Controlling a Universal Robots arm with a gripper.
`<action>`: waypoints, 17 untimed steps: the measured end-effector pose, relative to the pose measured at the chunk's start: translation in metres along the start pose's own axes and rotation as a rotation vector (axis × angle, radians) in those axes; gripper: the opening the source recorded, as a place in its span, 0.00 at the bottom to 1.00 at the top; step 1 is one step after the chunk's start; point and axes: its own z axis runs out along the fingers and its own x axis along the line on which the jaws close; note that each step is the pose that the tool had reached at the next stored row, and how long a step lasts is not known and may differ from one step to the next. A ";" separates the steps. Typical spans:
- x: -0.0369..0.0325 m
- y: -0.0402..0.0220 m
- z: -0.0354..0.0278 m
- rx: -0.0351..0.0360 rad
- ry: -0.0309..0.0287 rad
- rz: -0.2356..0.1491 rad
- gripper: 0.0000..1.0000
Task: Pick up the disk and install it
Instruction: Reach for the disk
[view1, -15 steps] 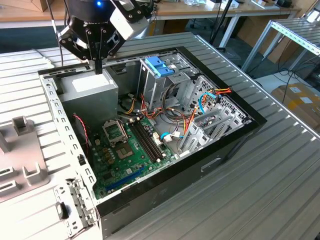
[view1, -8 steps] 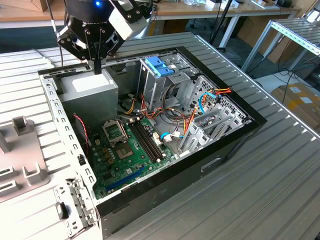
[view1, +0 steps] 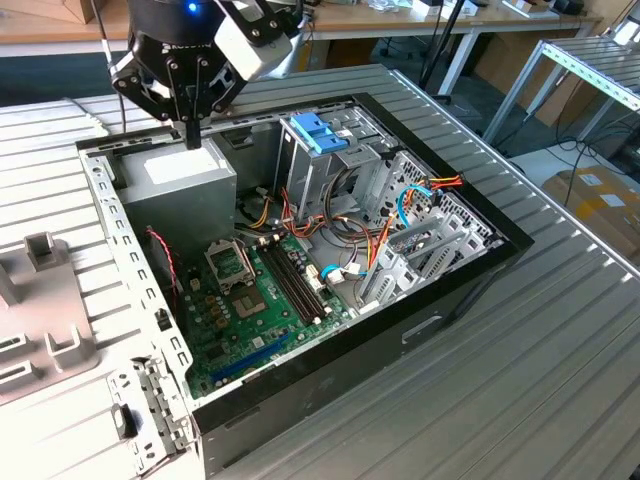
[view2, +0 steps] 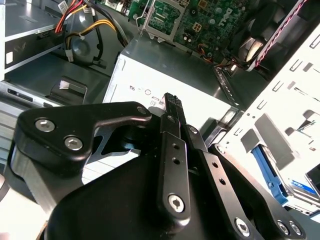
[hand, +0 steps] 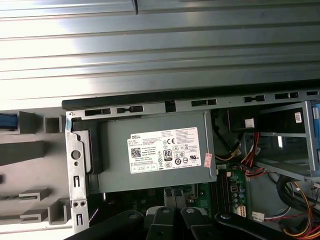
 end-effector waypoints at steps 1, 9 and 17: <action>0.0002 0.0000 0.0000 0.0000 0.0000 0.000 0.11; 0.0031 -0.0002 -0.0001 0.0000 0.0000 0.000 0.11; 0.0068 -0.0005 -0.0002 0.0001 0.0000 0.000 0.11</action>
